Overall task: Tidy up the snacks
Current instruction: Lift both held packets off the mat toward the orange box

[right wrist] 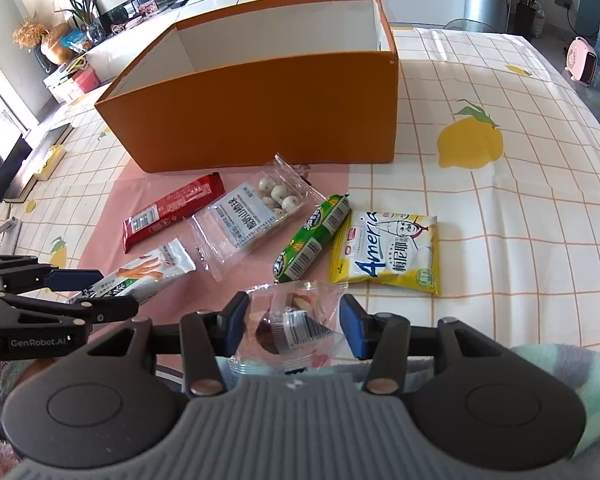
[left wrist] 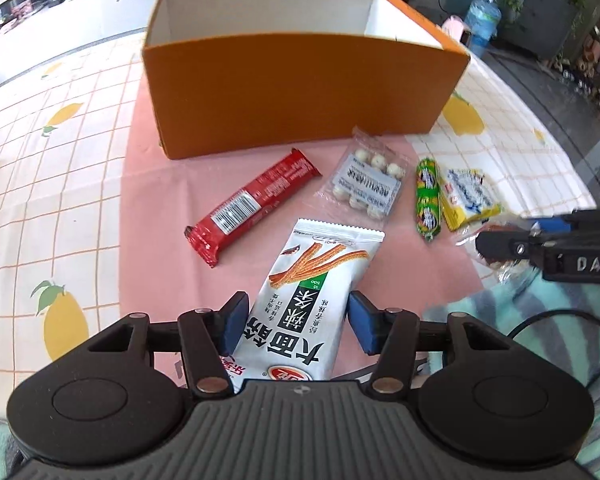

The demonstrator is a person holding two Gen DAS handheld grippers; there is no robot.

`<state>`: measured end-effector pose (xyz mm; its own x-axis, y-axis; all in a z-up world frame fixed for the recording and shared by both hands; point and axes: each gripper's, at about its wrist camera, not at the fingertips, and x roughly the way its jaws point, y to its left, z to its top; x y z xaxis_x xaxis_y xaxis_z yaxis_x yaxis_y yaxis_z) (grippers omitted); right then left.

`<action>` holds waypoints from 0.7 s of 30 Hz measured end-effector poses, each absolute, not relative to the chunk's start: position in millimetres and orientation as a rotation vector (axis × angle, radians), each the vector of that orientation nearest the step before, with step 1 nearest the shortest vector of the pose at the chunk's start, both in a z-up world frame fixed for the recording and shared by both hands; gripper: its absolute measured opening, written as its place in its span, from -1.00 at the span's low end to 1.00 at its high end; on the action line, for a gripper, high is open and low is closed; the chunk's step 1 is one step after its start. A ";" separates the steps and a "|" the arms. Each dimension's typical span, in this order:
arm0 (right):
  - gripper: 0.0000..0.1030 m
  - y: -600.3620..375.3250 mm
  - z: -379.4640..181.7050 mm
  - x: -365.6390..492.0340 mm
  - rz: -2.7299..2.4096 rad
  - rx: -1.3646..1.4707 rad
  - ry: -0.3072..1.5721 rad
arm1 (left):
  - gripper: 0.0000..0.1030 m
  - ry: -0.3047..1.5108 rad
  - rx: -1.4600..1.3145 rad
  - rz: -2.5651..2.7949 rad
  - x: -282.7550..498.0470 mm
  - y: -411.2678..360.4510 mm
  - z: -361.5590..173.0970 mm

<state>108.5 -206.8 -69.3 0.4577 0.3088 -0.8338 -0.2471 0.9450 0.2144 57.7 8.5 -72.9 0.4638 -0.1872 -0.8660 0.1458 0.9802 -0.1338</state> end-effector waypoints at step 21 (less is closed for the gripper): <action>-0.08 -184.5 -59.6 94.6 0.323 0.178 0.926 | -0.34 0.974 -0.151 -0.215 61.4 31.2 -39.3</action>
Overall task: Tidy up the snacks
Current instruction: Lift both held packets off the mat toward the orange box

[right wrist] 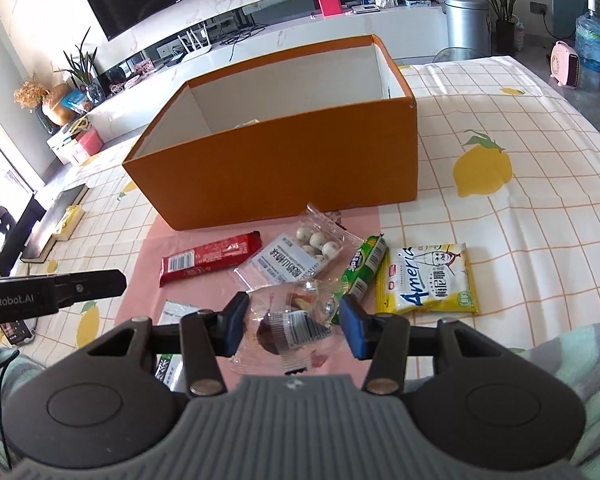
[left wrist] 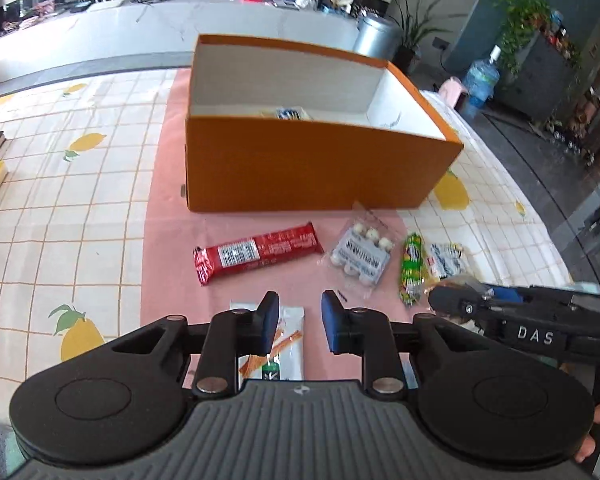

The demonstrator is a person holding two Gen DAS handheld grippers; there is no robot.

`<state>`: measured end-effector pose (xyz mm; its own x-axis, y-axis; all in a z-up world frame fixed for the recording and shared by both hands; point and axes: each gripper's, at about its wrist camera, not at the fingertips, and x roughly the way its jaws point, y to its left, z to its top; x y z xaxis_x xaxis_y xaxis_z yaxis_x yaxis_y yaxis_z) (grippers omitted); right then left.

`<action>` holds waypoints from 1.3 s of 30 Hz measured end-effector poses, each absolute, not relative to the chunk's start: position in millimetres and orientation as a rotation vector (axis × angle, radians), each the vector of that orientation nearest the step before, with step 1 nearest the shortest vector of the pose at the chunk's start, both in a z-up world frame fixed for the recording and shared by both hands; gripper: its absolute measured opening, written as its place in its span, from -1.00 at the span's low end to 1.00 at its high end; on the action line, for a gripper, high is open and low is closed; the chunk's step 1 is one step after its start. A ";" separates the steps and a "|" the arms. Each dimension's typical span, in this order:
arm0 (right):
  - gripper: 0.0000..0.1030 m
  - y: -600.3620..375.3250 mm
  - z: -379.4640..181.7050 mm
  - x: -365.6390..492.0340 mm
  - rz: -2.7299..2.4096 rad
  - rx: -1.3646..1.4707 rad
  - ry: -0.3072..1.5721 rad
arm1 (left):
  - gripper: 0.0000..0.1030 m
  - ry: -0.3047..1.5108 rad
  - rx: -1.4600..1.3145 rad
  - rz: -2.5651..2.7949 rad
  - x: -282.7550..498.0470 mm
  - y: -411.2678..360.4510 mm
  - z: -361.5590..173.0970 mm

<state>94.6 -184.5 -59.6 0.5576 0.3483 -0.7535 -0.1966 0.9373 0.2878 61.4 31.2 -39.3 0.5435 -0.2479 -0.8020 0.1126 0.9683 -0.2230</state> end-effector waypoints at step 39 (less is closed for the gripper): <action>-0.01 -181.8 -86.3 93.7 0.302 0.158 0.939 | 0.60 1.120 0.036 -0.067 56.0 6.6 -110.2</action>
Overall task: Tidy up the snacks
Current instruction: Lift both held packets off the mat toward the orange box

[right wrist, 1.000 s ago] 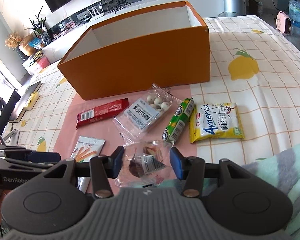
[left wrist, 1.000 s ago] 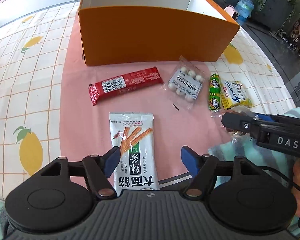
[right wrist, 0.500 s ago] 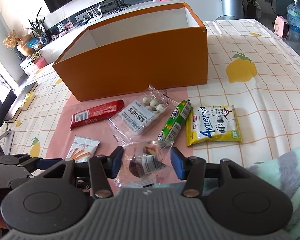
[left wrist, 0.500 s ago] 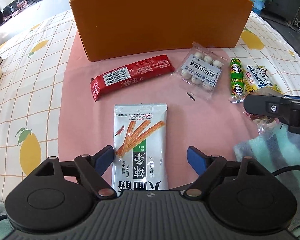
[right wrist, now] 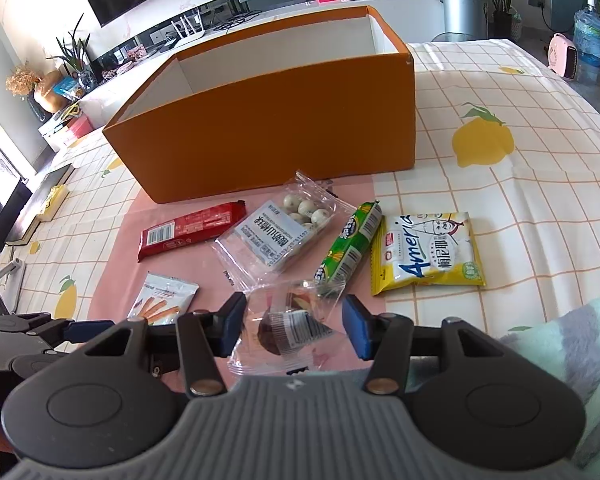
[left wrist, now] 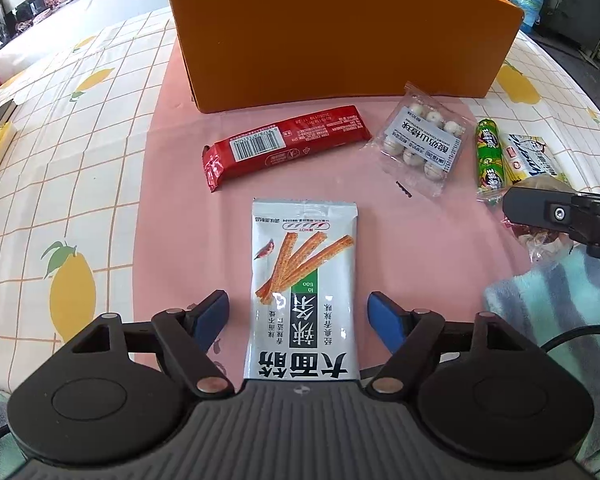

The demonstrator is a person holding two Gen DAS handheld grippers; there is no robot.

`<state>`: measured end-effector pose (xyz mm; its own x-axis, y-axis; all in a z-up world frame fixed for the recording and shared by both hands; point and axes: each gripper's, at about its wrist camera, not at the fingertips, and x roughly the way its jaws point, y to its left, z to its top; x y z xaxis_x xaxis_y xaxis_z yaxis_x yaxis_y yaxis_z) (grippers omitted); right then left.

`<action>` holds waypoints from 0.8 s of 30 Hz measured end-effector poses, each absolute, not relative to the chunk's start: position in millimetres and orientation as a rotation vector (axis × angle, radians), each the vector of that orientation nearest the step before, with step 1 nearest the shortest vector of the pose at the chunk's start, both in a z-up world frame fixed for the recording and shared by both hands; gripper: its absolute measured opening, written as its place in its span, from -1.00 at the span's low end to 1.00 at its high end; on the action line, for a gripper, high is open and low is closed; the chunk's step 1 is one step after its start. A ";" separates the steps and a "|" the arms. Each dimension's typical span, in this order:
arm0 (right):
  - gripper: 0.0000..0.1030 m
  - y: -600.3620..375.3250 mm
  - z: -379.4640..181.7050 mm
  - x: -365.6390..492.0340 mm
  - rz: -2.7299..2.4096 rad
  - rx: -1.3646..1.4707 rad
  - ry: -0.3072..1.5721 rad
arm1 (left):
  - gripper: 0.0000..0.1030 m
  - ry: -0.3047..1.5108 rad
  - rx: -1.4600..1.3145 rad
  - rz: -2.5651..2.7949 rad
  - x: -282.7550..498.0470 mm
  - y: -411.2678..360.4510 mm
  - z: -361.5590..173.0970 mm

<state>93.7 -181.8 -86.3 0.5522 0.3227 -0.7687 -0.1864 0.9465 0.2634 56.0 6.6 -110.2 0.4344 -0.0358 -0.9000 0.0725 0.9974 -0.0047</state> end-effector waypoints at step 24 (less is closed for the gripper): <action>-0.05 -178.6 -60.0 94.0 0.314 0.117 0.864 | 0.04 0.886 -0.038 -0.108 59.6 10.8 -31.8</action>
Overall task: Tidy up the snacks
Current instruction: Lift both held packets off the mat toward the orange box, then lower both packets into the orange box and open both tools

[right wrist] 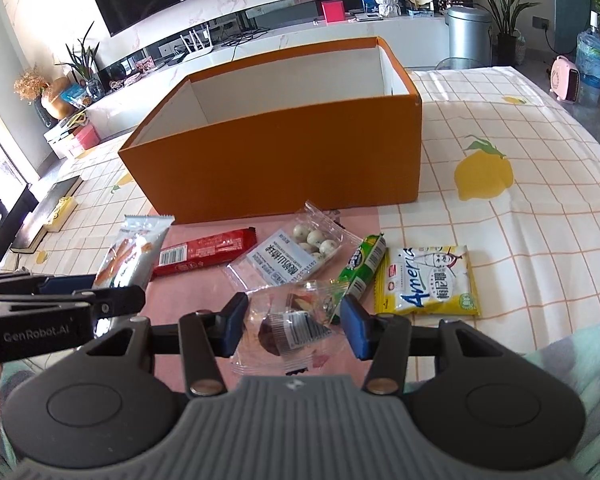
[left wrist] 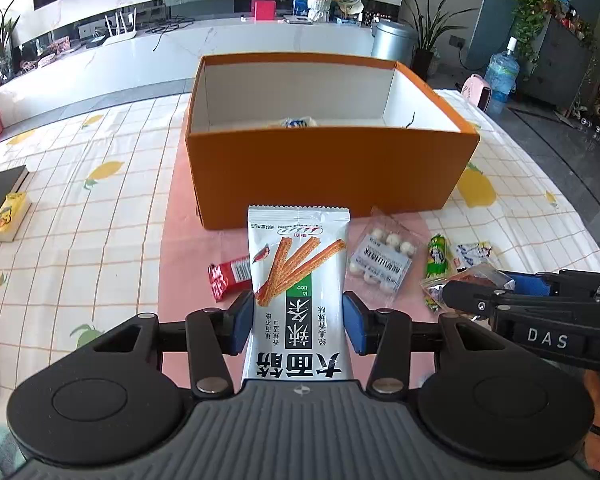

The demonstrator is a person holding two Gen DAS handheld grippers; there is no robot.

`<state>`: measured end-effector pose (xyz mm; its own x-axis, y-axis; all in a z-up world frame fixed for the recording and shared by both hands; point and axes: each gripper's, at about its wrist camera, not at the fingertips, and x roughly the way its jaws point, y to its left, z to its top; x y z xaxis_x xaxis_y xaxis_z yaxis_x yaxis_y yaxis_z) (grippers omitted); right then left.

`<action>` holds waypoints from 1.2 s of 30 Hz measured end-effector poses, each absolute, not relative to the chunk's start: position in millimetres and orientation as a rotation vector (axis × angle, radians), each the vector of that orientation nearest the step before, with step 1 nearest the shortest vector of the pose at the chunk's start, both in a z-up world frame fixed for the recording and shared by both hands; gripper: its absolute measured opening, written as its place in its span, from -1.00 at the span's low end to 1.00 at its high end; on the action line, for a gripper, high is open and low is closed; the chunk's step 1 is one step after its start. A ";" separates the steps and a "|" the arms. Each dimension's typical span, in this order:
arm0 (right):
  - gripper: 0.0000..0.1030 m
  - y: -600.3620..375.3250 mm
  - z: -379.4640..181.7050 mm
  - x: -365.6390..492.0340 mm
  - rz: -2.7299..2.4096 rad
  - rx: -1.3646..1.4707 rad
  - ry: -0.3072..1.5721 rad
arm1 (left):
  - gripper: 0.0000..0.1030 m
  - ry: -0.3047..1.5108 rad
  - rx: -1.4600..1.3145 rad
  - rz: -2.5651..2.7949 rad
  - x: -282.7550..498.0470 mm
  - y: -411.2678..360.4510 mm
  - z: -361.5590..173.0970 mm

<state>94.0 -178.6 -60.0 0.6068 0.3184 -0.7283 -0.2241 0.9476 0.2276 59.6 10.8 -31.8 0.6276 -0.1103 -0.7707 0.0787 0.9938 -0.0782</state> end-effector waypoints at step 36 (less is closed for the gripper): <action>-0.06 -118.6 -14.4 289.0 0.326 -0.250 0.797 | 0.03 0.770 0.191 -0.148 234.4 -5.1 8.6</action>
<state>289.0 -118.6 -14.4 0.6533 0.1906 -0.7327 -0.3767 0.9213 -0.0962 234.4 -5.1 8.6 0.7088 -0.0629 -0.7026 0.2019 0.9724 0.1166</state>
